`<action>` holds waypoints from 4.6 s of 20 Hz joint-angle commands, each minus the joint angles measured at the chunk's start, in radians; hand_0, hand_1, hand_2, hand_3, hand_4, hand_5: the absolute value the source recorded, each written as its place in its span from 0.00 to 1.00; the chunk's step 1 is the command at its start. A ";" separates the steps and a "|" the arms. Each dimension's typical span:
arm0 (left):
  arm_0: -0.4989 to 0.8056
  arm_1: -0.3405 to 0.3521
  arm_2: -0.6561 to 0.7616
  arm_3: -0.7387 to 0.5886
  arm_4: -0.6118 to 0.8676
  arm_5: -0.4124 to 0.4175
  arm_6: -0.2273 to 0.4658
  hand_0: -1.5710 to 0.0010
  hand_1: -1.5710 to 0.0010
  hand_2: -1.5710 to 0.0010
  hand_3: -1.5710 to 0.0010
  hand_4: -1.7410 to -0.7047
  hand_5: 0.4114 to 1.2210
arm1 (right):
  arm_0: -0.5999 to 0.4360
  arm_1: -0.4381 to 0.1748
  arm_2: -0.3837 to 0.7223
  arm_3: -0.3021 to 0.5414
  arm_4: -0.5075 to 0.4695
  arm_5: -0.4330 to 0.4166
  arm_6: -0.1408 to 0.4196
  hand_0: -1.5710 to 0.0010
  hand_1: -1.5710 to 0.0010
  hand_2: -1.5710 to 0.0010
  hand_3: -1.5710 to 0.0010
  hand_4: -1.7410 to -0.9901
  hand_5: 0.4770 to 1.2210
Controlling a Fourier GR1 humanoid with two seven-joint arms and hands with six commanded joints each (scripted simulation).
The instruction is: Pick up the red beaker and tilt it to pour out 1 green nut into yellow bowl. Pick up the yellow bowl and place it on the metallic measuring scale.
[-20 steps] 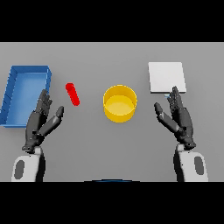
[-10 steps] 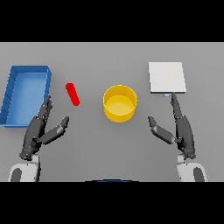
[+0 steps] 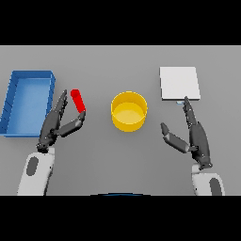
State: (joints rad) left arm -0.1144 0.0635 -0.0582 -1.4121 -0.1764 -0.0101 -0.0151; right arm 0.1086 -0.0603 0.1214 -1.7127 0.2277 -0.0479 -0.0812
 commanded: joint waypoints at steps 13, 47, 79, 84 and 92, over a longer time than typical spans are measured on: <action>-0.239 -0.013 0.049 0.296 -0.023 0.033 -0.051 1.00 1.00 1.00 1.00 0.43 0.34 | 0.020 -0.004 -0.002 -0.004 0.004 -0.002 -0.006 1.00 1.00 1.00 1.00 0.63 0.22; -0.384 0.012 -0.027 0.249 -0.067 0.101 -0.004 0.01 0.01 0.01 0.01 0.01 0.88 | 0.029 -0.008 -0.003 -0.013 0.027 -0.020 -0.020 1.00 1.00 1.00 1.00 0.65 0.25; -0.931 0.227 -0.830 0.484 -0.817 -0.275 0.103 0.00 0.00 0.00 0.05 0.01 1.00 | 0.032 0.029 -0.015 -0.001 -0.023 -0.013 -0.007 1.00 1.00 1.00 1.00 0.60 0.22; -0.997 0.220 -0.948 0.517 -0.898 -0.321 0.081 0.00 0.00 0.00 0.02 0.00 1.00 | 0.031 0.032 -0.013 0.012 -0.002 -0.029 -0.004 1.00 1.00 1.00 1.00 0.60 0.20; -1.122 0.184 -1.081 0.630 -0.979 -0.337 0.016 0.00 0.00 0.00 0.00 0.00 1.00 | 0.040 0.034 0.005 -0.004 0.052 -0.059 0.010 1.00 1.00 1.00 1.00 0.67 0.14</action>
State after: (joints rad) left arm -1.2369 0.2478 -1.1393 -0.7827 -1.1536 -0.3484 0.0010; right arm 0.1486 -0.0259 0.1262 -1.7163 0.2800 -0.1067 -0.0696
